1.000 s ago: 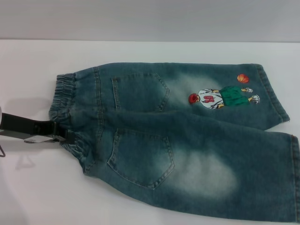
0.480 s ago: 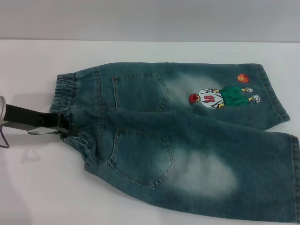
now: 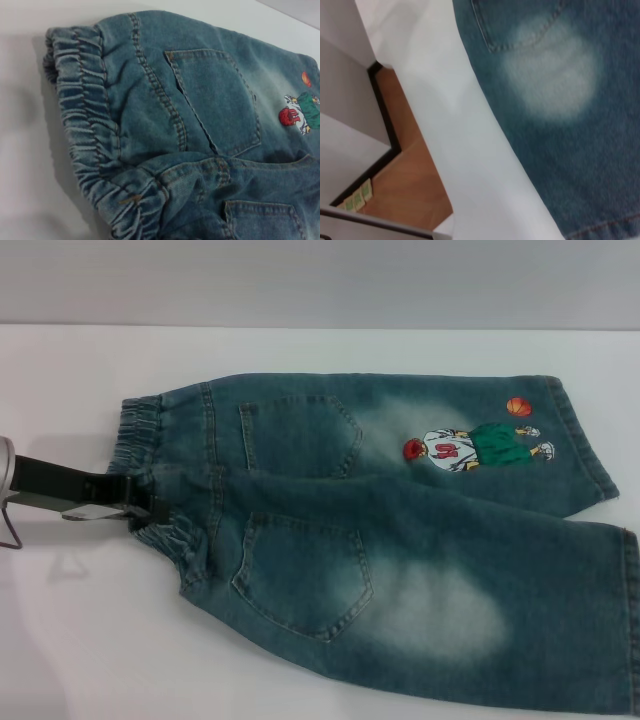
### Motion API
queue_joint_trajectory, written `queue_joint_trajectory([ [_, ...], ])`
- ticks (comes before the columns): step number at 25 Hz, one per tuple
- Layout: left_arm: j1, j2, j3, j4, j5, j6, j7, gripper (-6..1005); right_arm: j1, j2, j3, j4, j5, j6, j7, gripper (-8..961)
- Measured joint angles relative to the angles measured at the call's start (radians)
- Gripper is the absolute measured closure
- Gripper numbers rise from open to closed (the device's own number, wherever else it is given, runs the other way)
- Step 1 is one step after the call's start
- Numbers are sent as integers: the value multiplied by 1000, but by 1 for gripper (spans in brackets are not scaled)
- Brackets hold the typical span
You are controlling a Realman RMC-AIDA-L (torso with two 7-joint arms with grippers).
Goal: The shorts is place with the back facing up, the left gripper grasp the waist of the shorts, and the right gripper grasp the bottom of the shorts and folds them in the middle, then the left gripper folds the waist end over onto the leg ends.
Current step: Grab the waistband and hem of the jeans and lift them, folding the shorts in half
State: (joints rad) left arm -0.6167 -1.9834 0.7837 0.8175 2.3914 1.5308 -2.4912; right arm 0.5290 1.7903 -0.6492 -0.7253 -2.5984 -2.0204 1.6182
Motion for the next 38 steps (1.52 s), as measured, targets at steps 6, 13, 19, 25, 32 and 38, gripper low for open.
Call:
queue_joint_trajectory([
  [6,1,-2,0,-3,0,0,0,957,-1,11,-49,3,-11,29,27,399],
  [13,5,-4,1,-4,0,0,0,957,1,14,-85,20,-26,50,48,399],
  [19,6,-4,1,-5,0,0,0,958,4,26,-107,27,-34,82,58,398],
  [25,9,-6,4,-9,0,0,0,958,7,42,-107,27,-39,100,58,399],
  [32,9,-6,6,-9,0,1,0,958,11,52,-108,29,-61,109,63,398],
  [38,7,-6,8,-9,0,3,-1,958,21,65,-110,28,-88,116,72,404],
])
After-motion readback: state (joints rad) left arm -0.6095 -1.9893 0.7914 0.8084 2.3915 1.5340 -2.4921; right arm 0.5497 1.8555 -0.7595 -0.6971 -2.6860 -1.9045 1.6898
